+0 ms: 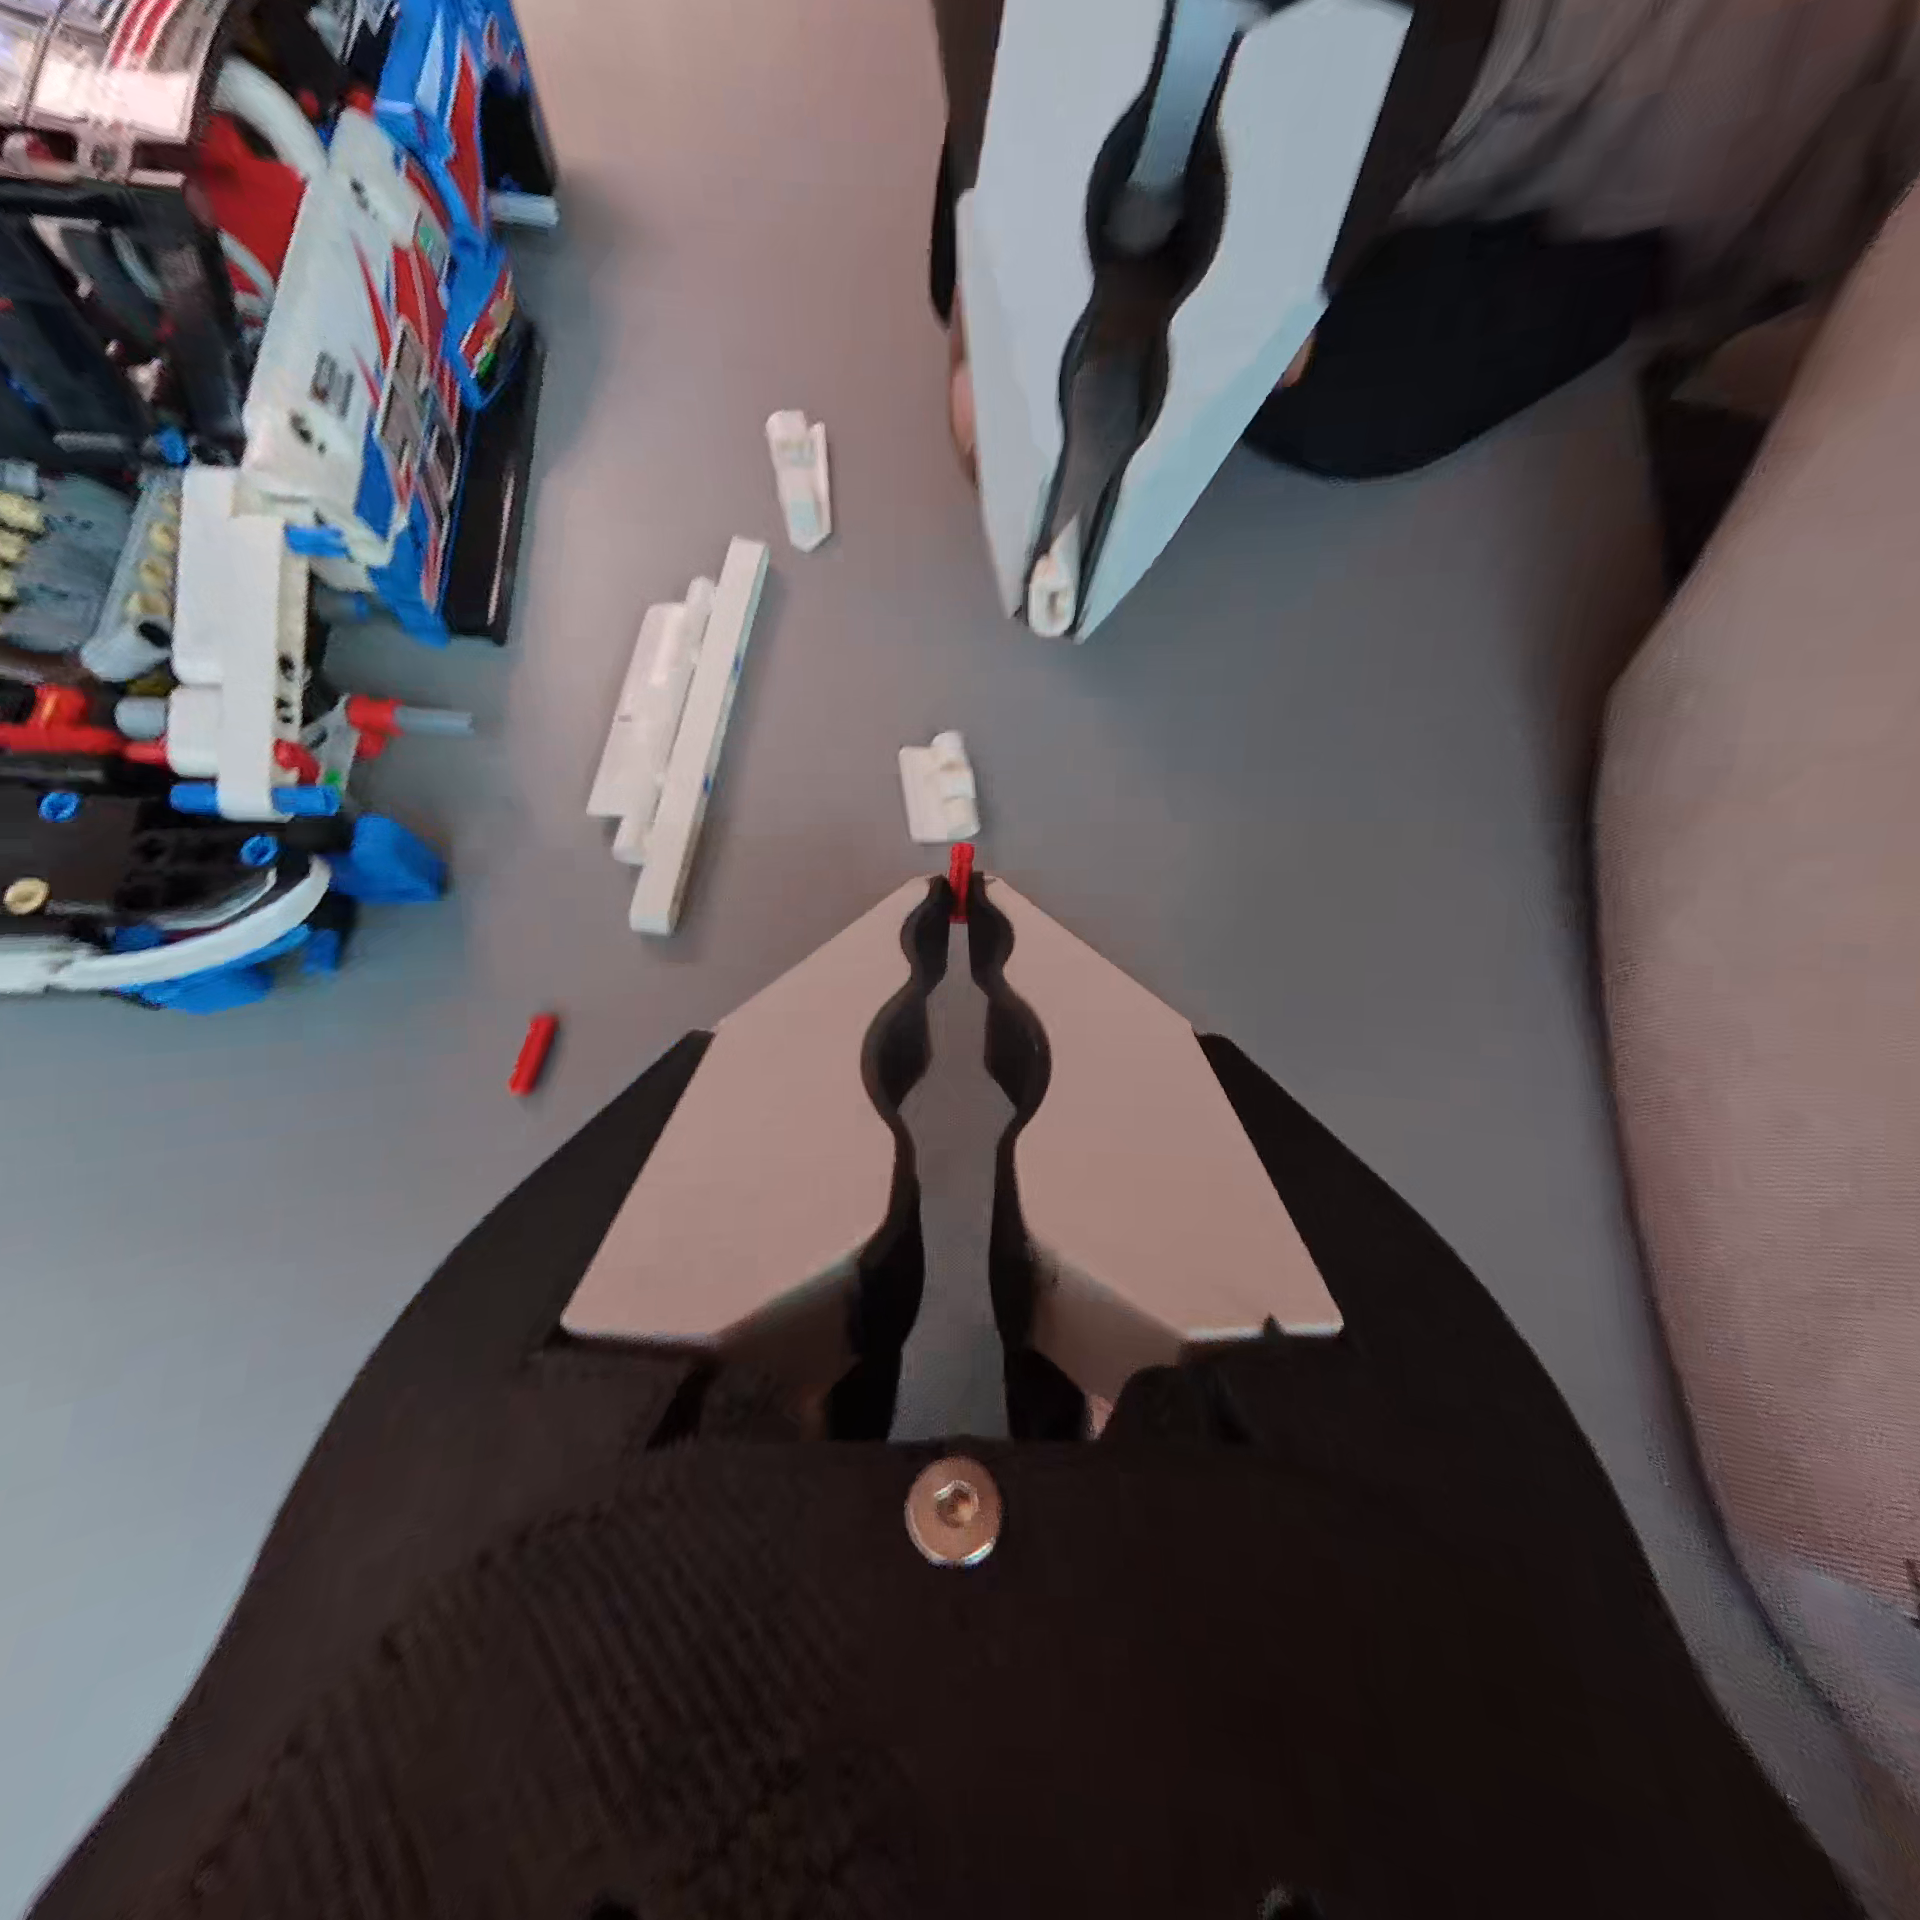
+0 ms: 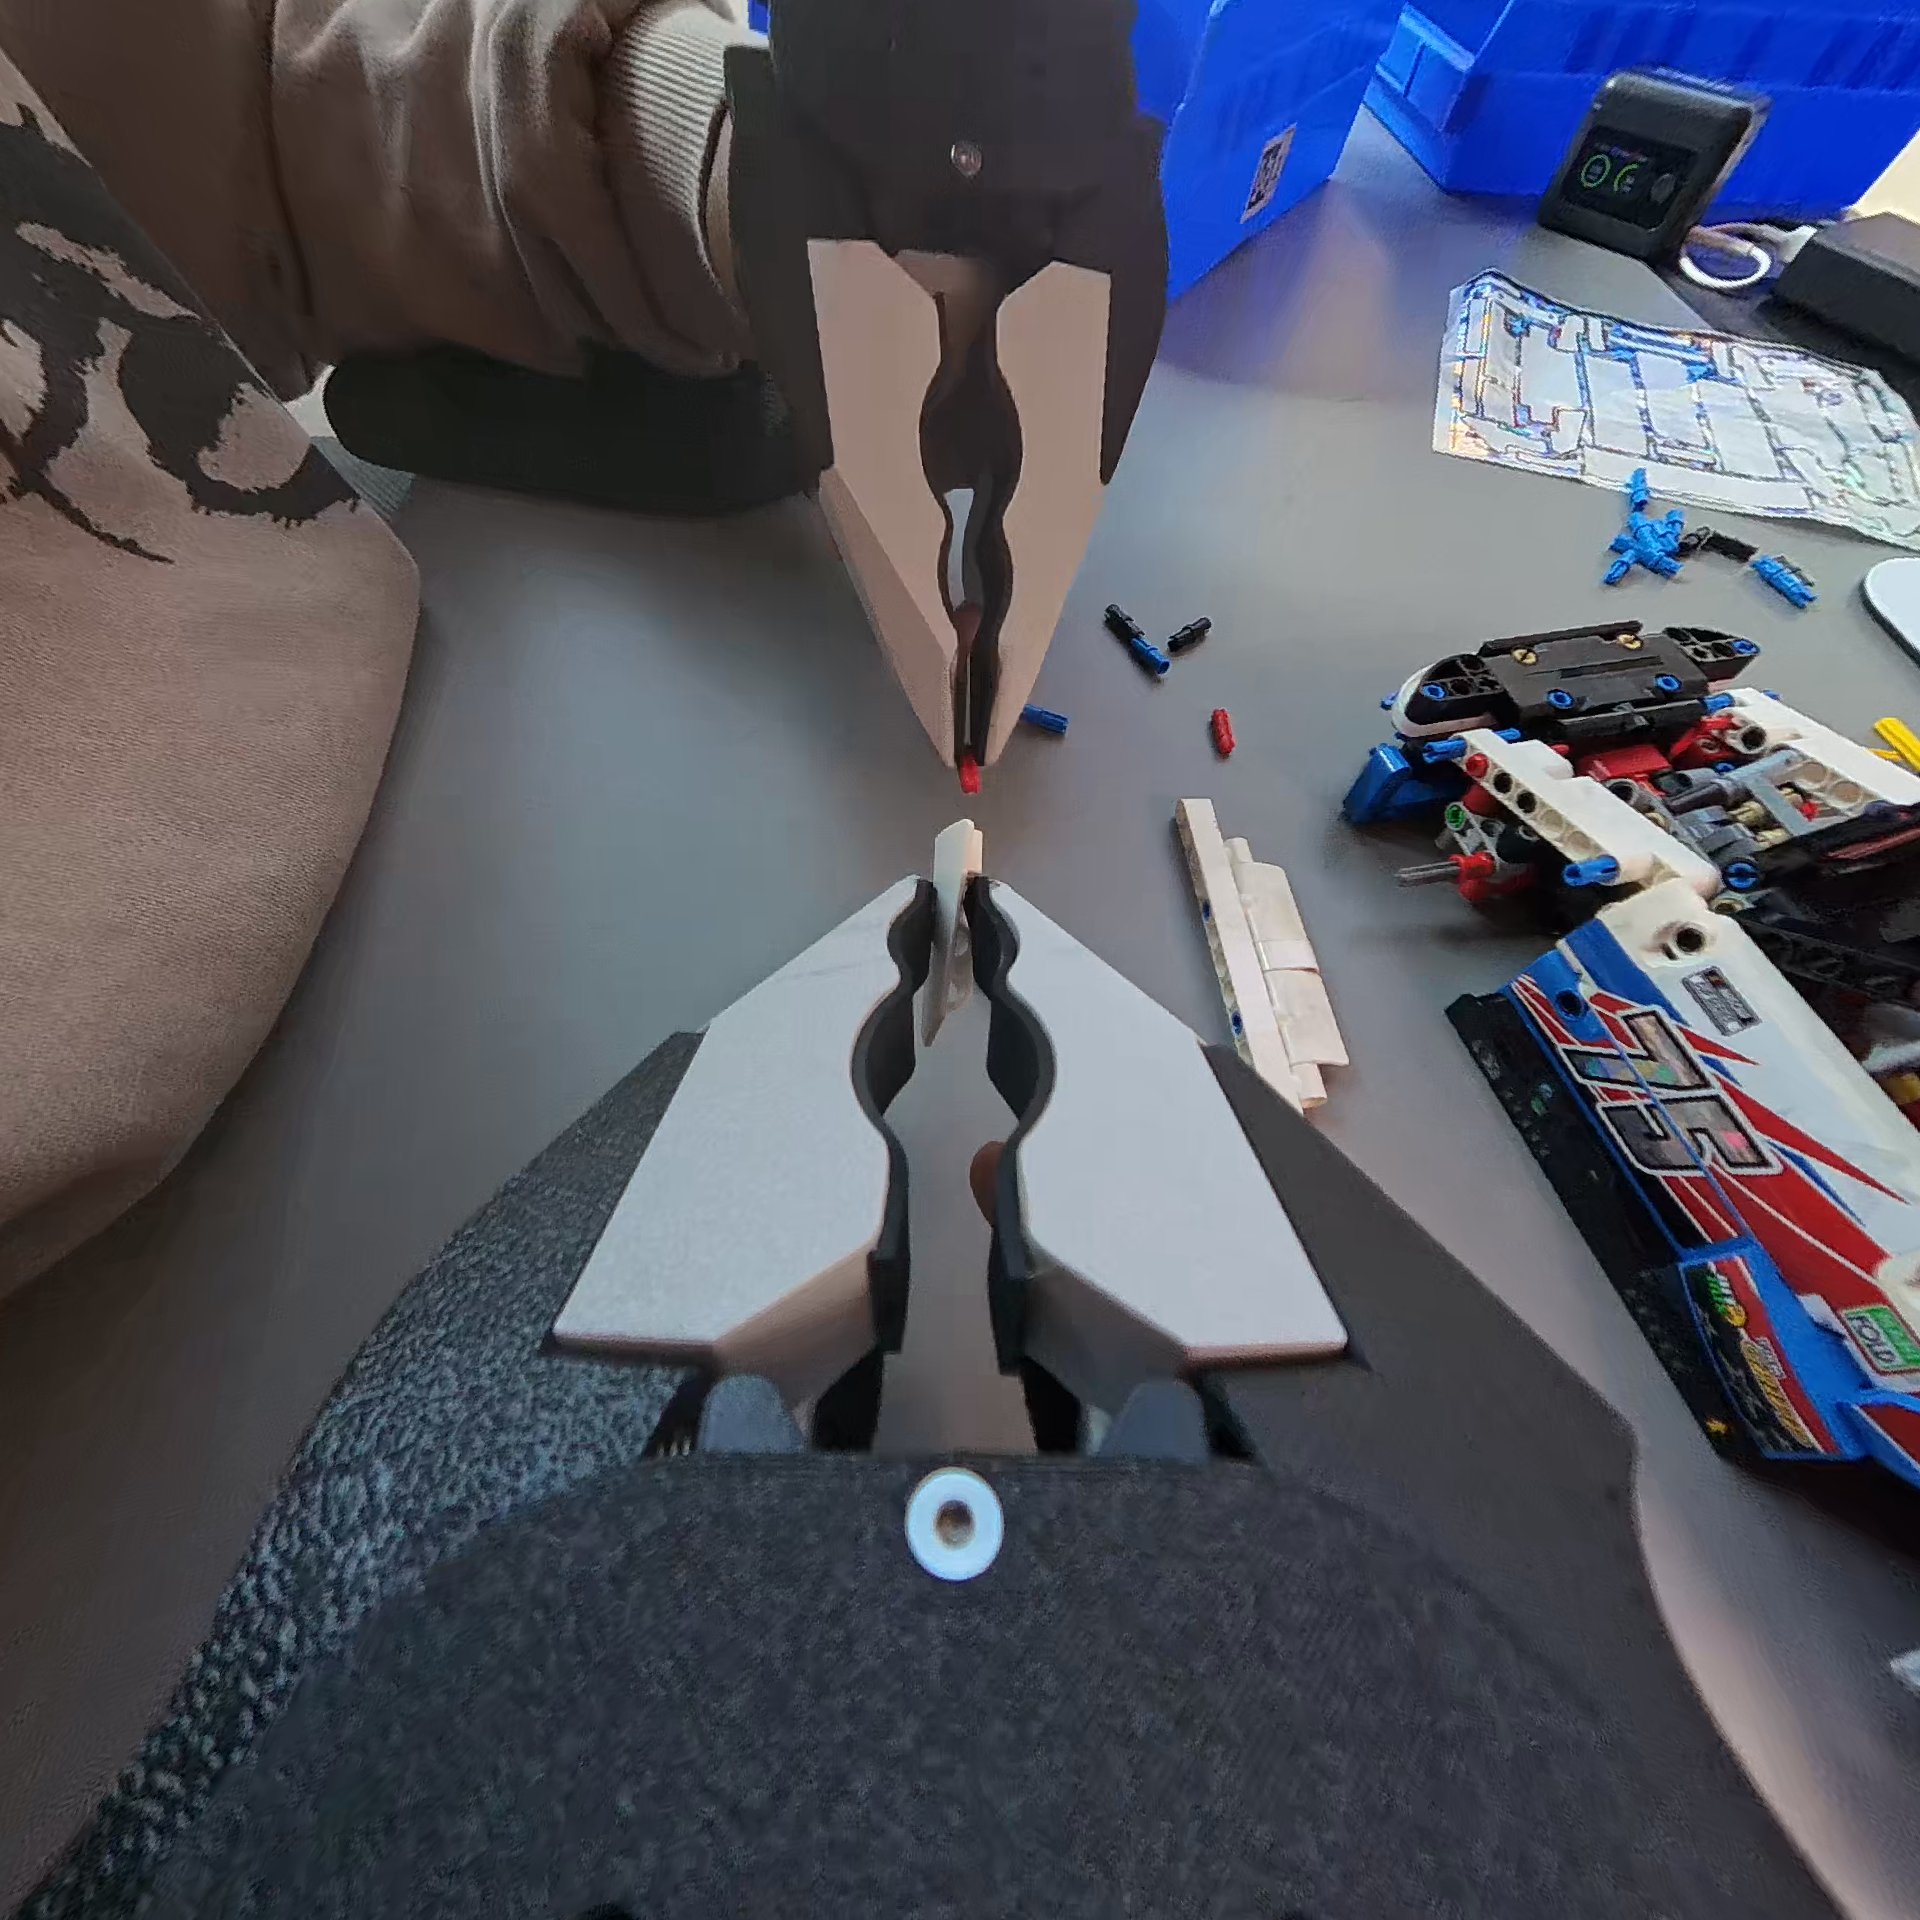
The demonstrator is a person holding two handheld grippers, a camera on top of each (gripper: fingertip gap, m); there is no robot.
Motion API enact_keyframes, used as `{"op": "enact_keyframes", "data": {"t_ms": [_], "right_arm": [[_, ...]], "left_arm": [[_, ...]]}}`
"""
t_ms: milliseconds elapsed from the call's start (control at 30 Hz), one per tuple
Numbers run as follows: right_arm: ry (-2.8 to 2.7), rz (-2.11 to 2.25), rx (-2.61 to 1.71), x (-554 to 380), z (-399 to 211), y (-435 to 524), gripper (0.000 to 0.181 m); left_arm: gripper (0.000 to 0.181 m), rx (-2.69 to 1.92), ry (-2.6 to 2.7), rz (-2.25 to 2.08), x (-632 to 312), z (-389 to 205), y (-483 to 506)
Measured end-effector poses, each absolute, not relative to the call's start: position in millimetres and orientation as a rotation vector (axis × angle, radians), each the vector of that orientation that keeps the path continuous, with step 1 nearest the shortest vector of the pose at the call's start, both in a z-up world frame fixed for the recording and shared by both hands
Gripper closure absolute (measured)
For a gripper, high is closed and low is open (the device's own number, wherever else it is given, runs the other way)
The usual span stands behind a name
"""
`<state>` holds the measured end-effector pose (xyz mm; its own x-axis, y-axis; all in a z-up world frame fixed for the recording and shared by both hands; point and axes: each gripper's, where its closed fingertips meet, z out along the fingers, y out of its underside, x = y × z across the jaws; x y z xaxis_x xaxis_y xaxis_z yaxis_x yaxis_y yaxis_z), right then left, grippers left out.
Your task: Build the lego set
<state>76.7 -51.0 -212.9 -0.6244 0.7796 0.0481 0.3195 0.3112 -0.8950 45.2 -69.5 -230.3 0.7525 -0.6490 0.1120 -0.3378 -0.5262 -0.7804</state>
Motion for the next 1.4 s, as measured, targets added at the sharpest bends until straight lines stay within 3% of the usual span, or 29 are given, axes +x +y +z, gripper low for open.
{"op": "enact_keyframes", "data": {"t_ms": [33,900,1400], "right_arm": [[-2.114,1.268,-0.954,77,-213,-53,0.177],[-2.266,1.158,-0.843,81,-232,-75,0.177],[-2.267,0.742,-0.571,77,-248,-68,0.177]], "left_arm": [[0.18,-2.136,0.749,-0.528,53,-224,-69],[0.18,-2.15,0.746,-0.612,79,-225,-78],[0.18,-2.37,0.487,-1.076,78,-243,-74]]}}
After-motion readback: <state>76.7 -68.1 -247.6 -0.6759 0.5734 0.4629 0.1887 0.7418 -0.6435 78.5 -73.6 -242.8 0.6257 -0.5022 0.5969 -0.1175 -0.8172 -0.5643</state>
